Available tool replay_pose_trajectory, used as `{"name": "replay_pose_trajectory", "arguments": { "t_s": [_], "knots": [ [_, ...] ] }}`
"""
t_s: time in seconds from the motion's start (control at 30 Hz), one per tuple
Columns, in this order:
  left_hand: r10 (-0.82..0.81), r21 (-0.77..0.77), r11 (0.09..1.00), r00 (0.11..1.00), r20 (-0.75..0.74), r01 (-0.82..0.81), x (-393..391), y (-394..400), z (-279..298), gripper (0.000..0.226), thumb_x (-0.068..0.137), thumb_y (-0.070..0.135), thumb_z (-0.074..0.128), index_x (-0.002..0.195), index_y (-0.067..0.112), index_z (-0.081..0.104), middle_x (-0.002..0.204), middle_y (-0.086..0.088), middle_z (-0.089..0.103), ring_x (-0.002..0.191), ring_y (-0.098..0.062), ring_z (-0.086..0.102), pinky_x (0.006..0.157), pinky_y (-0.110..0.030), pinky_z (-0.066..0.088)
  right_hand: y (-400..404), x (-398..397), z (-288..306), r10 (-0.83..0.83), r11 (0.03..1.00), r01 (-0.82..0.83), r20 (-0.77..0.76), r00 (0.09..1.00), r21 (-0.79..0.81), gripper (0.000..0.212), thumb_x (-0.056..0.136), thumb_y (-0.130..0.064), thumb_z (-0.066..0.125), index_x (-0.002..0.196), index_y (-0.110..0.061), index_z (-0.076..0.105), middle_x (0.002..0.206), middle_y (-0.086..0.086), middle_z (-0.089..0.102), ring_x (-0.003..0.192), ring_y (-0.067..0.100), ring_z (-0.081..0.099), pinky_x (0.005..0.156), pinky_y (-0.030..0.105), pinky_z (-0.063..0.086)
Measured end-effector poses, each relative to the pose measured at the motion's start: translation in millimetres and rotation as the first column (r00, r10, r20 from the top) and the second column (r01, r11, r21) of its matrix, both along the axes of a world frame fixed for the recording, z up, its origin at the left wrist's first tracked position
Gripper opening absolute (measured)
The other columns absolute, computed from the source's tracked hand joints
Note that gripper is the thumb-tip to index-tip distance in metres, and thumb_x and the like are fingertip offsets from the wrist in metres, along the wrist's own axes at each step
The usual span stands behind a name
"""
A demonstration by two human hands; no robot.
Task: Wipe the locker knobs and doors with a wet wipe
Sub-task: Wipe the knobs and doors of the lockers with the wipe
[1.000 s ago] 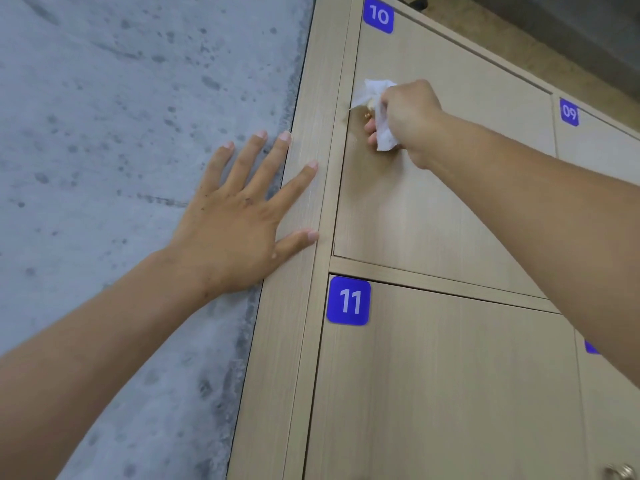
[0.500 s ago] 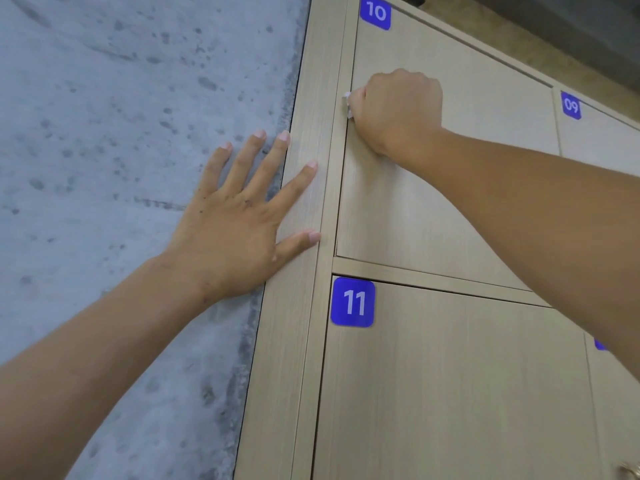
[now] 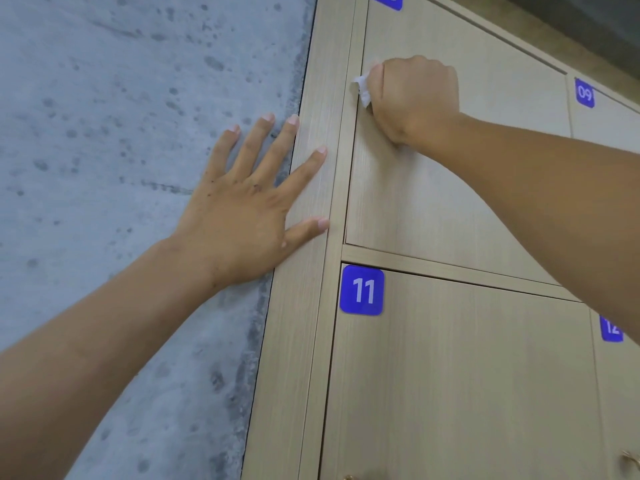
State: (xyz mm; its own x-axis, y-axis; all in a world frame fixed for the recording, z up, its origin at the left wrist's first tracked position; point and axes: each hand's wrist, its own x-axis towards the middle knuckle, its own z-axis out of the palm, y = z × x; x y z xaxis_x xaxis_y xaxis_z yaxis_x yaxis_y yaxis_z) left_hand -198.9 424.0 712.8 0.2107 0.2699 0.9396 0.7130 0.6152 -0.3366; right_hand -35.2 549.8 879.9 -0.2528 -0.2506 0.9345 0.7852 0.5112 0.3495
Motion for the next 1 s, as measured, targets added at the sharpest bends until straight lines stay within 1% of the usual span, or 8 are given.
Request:
{"name": "replay_pose_trajectory", "arguments": {
  "t_s": [0.2,0.33,0.4,0.53,0.67,0.73,0.87,1.0],
  "knots": [
    [0.008,0.001,1.0,1.0,0.001,-0.008,-0.2,0.5,-0.2,0.085,0.093,0.076,0.004,0.165,0.03,0.013,0.173,-0.013,0.006,0.159,-0.034,0.005,0.126,-0.056,0.009,16.1,2.3,16.4,0.035,0.999,-0.032,0.084,0.996,-0.038,0.016,0.098,-0.013,0.046,0.103,-0.01,0.061,0.092,0.015,0.058,0.078,0.032,0.048,0.066,0.037,0.038],
    [0.022,-0.01,1.0,1.0,0.012,-0.022,1.2,-0.5,0.8,0.086,0.093,0.076,0.002,0.165,0.031,0.012,0.173,-0.013,0.006,0.159,-0.035,0.006,0.126,-0.057,0.01,17.3,11.3,21.2,0.032,0.994,-0.022,0.093,0.995,-0.11,0.017,0.093,-0.003,0.045,0.107,-0.001,0.055,0.101,0.022,0.063,0.085,0.041,0.056,0.067,0.043,0.048],
    [0.02,-0.025,0.999,0.999,0.03,-0.019,2.2,-1.2,1.2,0.086,0.092,0.076,0.001,0.165,0.032,0.008,0.173,-0.013,0.003,0.159,-0.034,0.003,0.126,-0.056,0.007,16.1,15.2,17.6,0.012,0.986,-0.001,0.062,0.998,-0.168,0.015,0.09,0.0,0.046,0.103,-0.004,0.052,0.096,0.021,0.057,0.082,0.038,0.049,0.065,0.04,0.041],
    [-0.001,-0.041,0.999,0.998,0.055,0.003,4.4,-2.6,1.9,0.086,0.091,0.076,0.003,0.165,0.032,0.006,0.173,-0.011,0.001,0.16,-0.033,0.0,0.127,-0.055,0.004,20.2,21.6,0.8,0.06,0.968,-0.076,-0.073,0.996,-0.239,0.015,0.099,-0.012,0.04,0.089,-0.019,0.049,0.089,0.012,0.049,0.081,0.033,0.046,0.068,0.038,0.036],
    [-0.011,-0.073,0.997,0.993,0.118,0.02,8.9,-4.7,2.5,0.084,0.092,0.077,0.005,0.164,0.035,-0.004,0.173,-0.008,-0.012,0.159,-0.03,-0.01,0.126,-0.053,-0.004,24.1,22.6,-21.3,0.177,0.939,-0.21,-0.138,0.974,-0.271,0.038,0.104,-0.036,0.03,0.081,-0.014,0.05,0.084,0.013,0.054,0.078,0.035,0.05,0.065,0.036,0.035],
    [-0.016,-0.097,0.995,0.986,0.165,0.032,11.3,-5.4,1.7,0.085,0.091,0.076,0.012,0.163,0.036,-0.008,0.172,-0.006,-0.018,0.158,-0.029,-0.016,0.125,-0.052,-0.008,26.9,21.4,-31.3,0.251,0.91,-0.302,-0.202,0.947,-0.283,0.043,0.102,-0.038,0.029,0.084,-0.013,0.057,0.088,0.015,0.06,0.081,0.037,0.054,0.066,0.035,0.035],
    [-0.029,-0.123,0.991,0.981,0.194,0.054,21.0,-8.8,-15.6,0.087,0.09,0.074,0.02,0.164,0.034,0.0,0.172,-0.008,-0.016,0.158,-0.03,-0.014,0.126,-0.053,-0.005,33.4,20.2,-62.6,0.302,0.888,-0.371,-0.264,0.916,-0.271,0.048,0.103,-0.038,0.025,0.099,-0.008,0.063,0.099,0.016,0.068,0.082,0.034,0.054,0.068,0.035,0.034],
    [-0.065,-0.151,0.984,0.977,0.203,0.097,28.5,-11.6,-45.1,0.082,0.093,0.072,0.025,0.164,0.033,0.012,0.173,-0.01,-0.007,0.159,-0.032,-0.007,0.127,-0.054,0.001,35.9,24.0,-109.7,0.34,0.864,-0.417,-0.285,0.896,-0.283,0.039,0.105,-0.038,0.027,0.089,-0.013,0.051,0.096,0.017,0.067,0.078,0.032,0.048,0.067,0.036,0.032]
  ]
}}
